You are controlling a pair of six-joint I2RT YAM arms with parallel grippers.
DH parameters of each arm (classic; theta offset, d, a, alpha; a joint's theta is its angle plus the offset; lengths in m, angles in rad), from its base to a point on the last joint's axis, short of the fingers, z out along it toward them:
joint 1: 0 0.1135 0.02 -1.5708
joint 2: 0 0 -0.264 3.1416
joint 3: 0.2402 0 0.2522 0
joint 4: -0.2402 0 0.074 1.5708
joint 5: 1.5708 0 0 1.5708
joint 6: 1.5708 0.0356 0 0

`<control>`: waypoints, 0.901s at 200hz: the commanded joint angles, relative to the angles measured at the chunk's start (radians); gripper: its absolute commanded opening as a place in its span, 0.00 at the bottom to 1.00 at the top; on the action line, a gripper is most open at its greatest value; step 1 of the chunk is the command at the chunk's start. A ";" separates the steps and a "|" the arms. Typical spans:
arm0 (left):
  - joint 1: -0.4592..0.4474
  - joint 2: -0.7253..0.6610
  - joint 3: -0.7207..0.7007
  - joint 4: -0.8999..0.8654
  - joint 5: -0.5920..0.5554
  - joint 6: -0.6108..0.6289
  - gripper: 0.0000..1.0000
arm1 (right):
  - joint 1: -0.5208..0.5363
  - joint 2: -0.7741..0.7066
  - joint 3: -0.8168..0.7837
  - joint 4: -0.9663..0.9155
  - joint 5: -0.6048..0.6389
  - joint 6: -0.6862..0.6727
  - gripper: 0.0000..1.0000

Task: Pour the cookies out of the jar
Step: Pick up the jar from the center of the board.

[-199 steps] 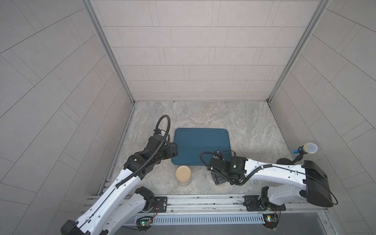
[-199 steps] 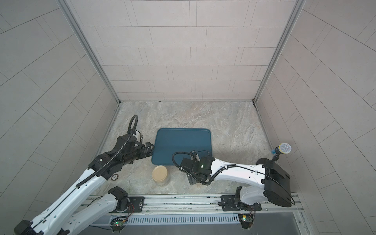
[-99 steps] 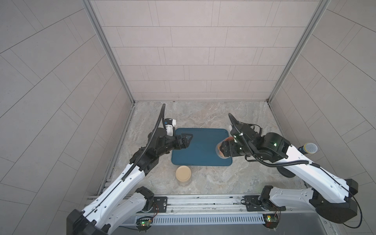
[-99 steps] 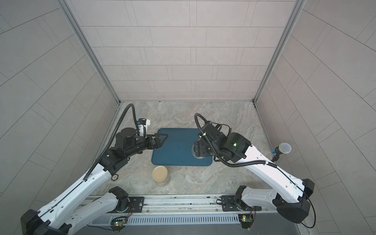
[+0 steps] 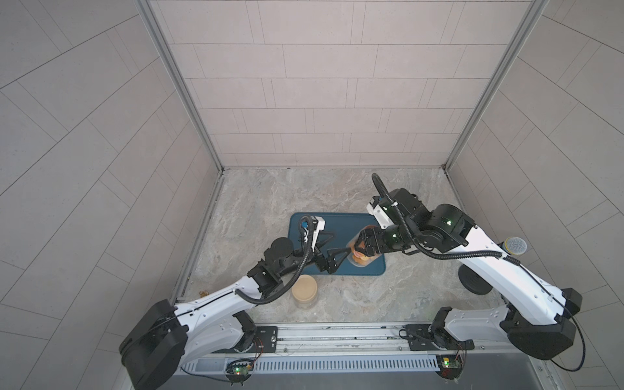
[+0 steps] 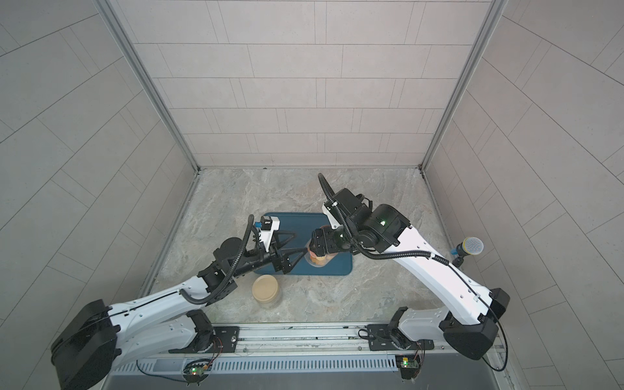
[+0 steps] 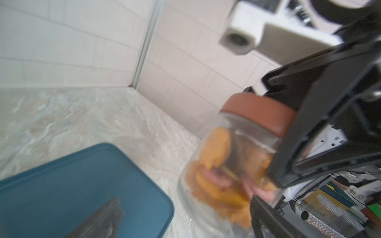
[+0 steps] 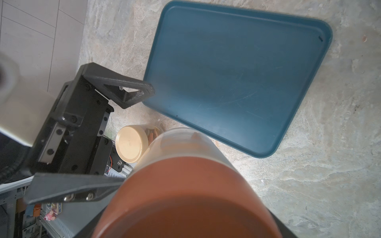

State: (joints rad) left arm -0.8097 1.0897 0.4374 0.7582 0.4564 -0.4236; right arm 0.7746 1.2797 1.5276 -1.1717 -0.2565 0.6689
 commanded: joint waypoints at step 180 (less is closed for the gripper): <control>-0.048 0.129 0.055 0.083 0.170 0.078 1.00 | -0.009 0.034 -0.005 0.352 -0.347 0.088 0.00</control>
State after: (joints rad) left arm -0.8532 1.2041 0.4526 0.8948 0.5728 -0.3283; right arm 0.7452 1.3315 1.5162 -1.0195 -0.4755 0.7147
